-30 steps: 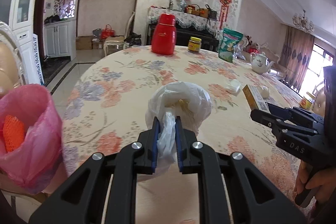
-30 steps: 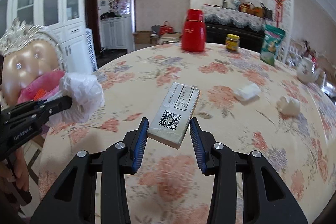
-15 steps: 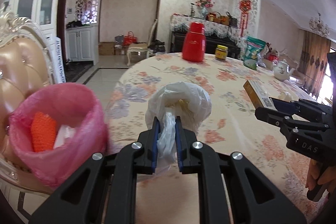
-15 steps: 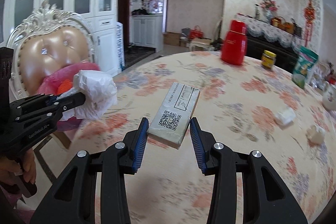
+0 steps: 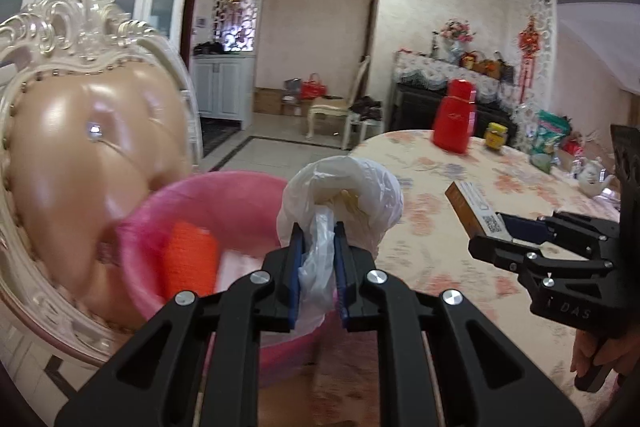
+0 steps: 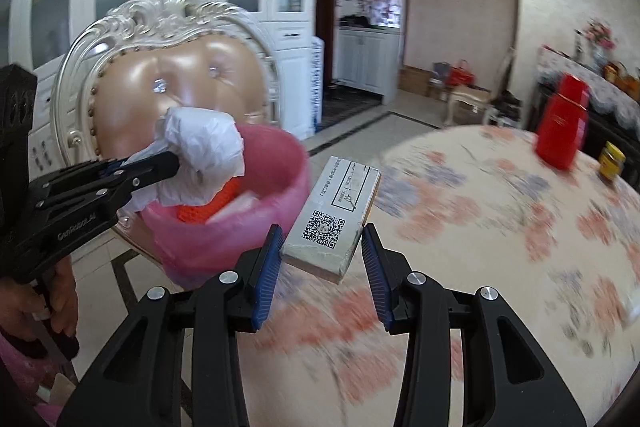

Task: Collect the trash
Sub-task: 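Carry bag and box to the pink bin and open both tools over it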

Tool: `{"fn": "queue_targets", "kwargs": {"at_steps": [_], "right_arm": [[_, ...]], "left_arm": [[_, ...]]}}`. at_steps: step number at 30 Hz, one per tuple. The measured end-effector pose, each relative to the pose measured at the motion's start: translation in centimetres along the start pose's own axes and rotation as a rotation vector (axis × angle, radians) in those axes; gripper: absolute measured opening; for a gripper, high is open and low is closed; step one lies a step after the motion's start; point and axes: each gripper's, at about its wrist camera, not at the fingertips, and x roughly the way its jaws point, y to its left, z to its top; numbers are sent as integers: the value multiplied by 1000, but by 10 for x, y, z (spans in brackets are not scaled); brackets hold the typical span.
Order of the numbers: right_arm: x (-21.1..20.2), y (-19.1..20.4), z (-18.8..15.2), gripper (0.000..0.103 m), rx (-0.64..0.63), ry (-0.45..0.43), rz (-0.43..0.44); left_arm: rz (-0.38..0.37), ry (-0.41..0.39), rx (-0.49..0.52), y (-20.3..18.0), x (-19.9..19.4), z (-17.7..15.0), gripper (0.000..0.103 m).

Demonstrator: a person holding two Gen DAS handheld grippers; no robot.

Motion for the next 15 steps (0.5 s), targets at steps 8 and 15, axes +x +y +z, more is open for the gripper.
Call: {"fn": "queue_targets", "kwargs": {"at_steps": [8,15], "right_arm": [[51,26,36,40,-28,-6,117],[93,41,52,40,-44,24,177]], "left_arm": [[102,36,-48,73,33,14,14],[113,74,-76,98,64,15,19]]}}
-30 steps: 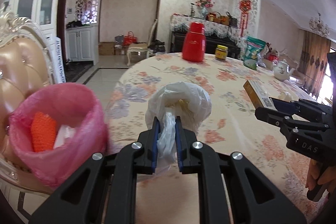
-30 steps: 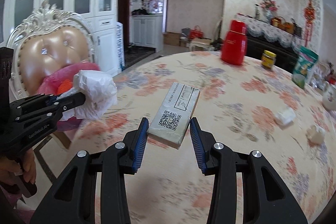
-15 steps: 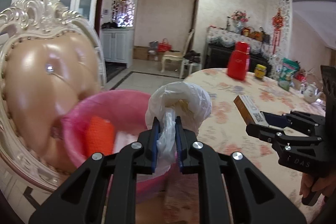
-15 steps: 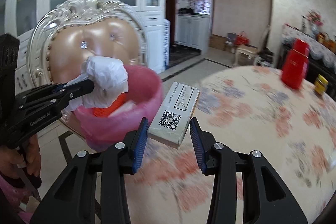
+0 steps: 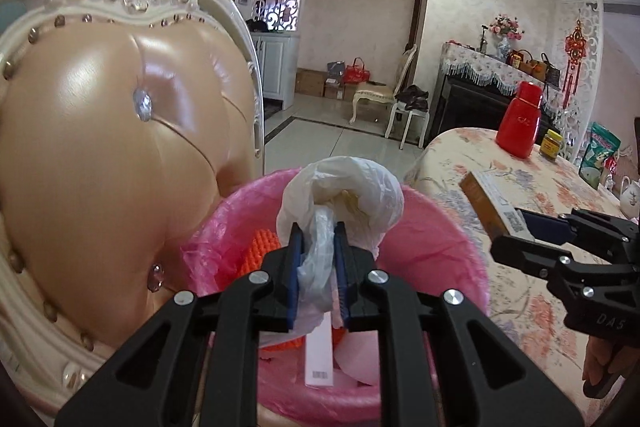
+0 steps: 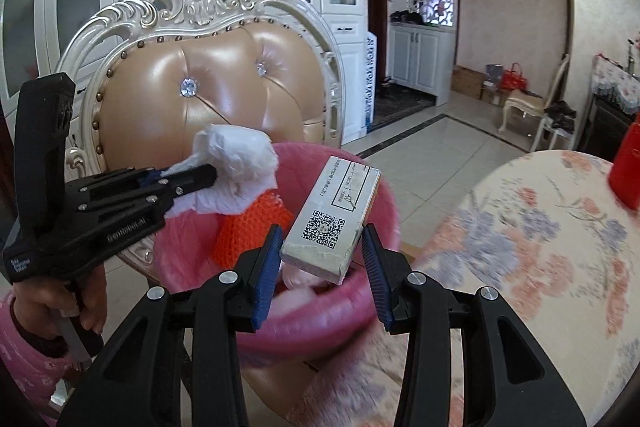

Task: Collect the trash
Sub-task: 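Carry bag and box to the pink bin and open both tools over it, then move both open tools back over the table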

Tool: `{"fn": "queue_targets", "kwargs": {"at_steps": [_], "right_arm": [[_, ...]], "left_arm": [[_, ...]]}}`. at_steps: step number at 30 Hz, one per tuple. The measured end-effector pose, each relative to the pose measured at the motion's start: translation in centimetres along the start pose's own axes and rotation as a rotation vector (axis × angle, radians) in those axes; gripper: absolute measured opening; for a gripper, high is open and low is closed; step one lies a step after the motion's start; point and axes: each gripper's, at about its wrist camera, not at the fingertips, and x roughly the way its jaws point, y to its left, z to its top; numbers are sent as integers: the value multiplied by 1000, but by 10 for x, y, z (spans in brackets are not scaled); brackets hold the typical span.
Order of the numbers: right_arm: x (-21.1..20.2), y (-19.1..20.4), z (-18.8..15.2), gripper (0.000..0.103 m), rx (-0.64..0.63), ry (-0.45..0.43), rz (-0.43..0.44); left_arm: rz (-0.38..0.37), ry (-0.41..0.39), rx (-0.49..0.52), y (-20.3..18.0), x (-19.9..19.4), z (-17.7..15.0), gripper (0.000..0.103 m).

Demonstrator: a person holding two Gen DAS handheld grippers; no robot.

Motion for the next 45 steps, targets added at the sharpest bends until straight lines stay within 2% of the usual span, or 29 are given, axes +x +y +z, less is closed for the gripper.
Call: {"fn": "queue_targets", "kwargs": {"at_steps": [2,3,4,5,10,13,15,17,19,23,29,34,40,45], "right_arm": [[10,3,2,41,-9,5,5],[15,3,3,46,-12,6,5],[20,2,2,51,-13,17,12],[22,1,1,60,-10,21,14],[12,-13,-9,61,33,14,1],[-4,-21,-15,61,51,-2,-15],[-16,-25,-19,62,60,-12,-28],[-30,-31,-25,68,70,-22,-47],[-47,-38,-33,73,82,-32,-76],[-76,-55,-52,73,95,-40,-135],[-136,-95,-96,77,182,-58,-242],[-194,-136,-139,79,277,-68,-370],[-267,-192,-193,82,396,-58,-561],[-315,-238,-234,82,501,-38,-709]], "left_arm": [[7,9,-4,5,7,0,23],[13,13,-4,4,8,0,29],[27,15,-3,6,10,0,32],[41,15,-3,6,10,-1,36],[71,2,-25,9,4,-4,57],[97,-18,-31,5,-3,-5,76],[120,-43,-23,-3,-10,-5,93],[136,-68,-3,-13,-18,-6,98],[131,-70,22,-25,-23,-6,98],[97,-64,65,-54,-29,-8,98],[10,-51,147,-116,-36,-15,98],[-122,-17,228,-192,-37,-24,98],[-350,32,327,-309,-35,-42,98],[-461,122,370,-398,-12,-60,98]]}}
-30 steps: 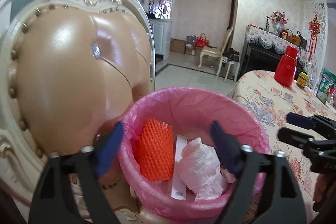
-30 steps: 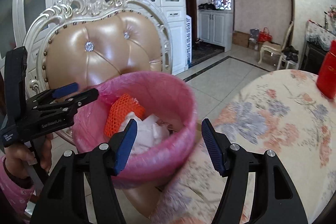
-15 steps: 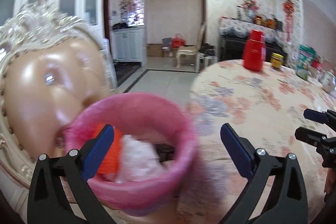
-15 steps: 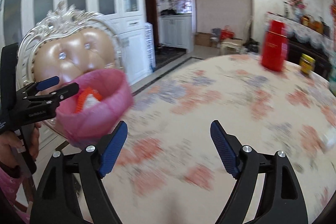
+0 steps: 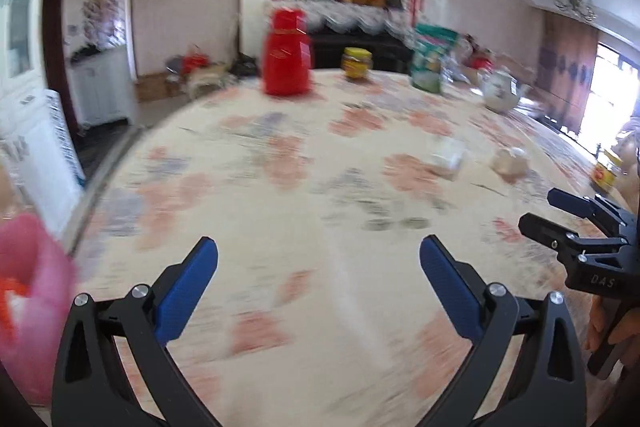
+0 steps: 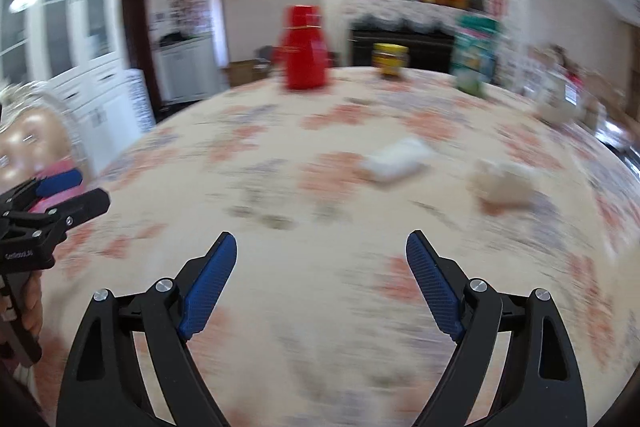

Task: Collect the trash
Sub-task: 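Move both open tools back over the table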

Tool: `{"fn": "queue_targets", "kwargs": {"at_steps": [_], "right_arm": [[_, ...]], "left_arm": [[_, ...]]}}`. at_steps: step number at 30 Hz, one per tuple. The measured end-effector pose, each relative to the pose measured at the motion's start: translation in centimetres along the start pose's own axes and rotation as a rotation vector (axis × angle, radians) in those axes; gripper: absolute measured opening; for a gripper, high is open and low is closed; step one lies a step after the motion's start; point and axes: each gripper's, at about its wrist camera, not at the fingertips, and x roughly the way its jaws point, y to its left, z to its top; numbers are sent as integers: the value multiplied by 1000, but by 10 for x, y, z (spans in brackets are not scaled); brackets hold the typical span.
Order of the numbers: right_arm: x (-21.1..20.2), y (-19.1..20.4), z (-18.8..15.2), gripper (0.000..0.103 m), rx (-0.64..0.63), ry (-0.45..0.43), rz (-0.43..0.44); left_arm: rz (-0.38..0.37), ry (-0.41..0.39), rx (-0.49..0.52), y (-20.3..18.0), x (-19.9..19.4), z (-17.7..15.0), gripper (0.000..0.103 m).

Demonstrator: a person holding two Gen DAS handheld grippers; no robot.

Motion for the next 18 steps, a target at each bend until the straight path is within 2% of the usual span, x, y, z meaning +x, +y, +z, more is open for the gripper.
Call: {"fn": "queue_targets", "kwargs": {"at_steps": [3,9,13,18], "right_arm": [[4,-44,-3,82,55,7,-76],[33,-120,0,82,218,46,-189],[60,-150,8,82,308,84,-210],[82,-167,24,82,375,81,-202]], "left_arm": [[-39,7,9,-30,28,12,98],[-75,17,120,-87,80,38,98],[-99,53,152,-111,127,58,98],[-143,117,116,-126,179,76,97]]}}
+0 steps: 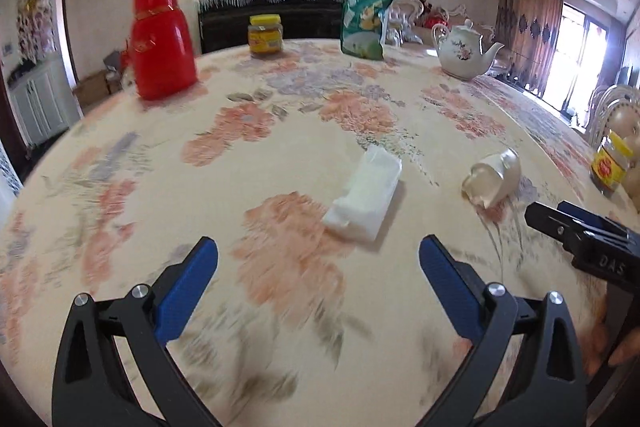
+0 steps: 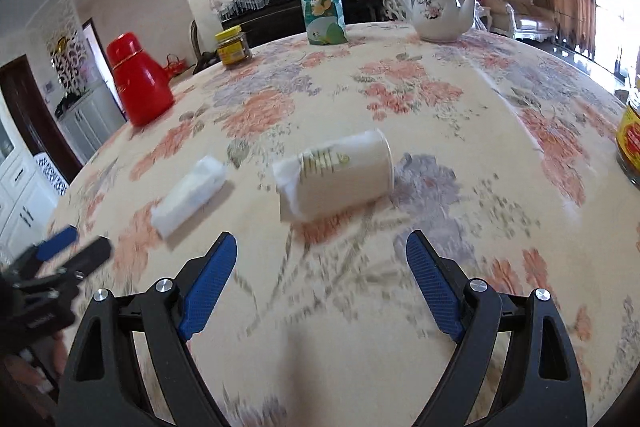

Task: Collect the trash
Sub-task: 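Move both open tools back over the table, then grasp the white tissue packet with the left tool while the right tool grasps the paper cup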

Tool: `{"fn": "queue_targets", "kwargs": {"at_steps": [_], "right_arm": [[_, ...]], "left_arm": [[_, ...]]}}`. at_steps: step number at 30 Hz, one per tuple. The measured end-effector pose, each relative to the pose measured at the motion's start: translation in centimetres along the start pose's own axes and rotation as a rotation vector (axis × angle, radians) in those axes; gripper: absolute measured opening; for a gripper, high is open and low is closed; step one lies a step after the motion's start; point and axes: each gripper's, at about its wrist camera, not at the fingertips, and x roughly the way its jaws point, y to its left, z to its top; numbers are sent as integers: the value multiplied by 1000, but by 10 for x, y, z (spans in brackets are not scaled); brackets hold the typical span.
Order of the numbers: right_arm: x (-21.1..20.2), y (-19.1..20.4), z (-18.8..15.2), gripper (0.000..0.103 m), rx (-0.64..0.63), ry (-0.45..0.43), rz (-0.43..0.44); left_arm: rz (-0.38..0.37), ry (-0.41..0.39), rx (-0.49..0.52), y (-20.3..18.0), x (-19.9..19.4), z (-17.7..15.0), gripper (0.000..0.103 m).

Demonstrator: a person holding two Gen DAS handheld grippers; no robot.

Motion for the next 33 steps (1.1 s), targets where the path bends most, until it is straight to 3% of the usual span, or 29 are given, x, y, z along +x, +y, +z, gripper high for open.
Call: {"fn": "queue_targets", "kwargs": {"at_steps": [9,14,19,26,28,31,32,33], "right_arm": [[47,20,49,83,-18,-44,-142],[74,34,49,84,-107,16,-252],[51,22,33,83,-174,20,-268],[21,-18,23,74,-89,9,-212],[24,-20,23,71,-90,24,-202],[20,-27,22,70,-49,20,-195],[17,-30,22,70,-27,12,-175],[15,-30,23,70,-16,7,-166]], "left_arm": [[-11,-23,-2,1,17,20,97],[-10,-12,-2,3,25,25,97],[-15,17,6,-1,37,24,97],[-28,79,48,-30,63,29,96],[-41,108,61,-38,72,31,91],[-56,155,65,-44,86,33,72],[-67,166,61,-44,89,33,59],[-84,184,58,-45,93,33,37]]}}
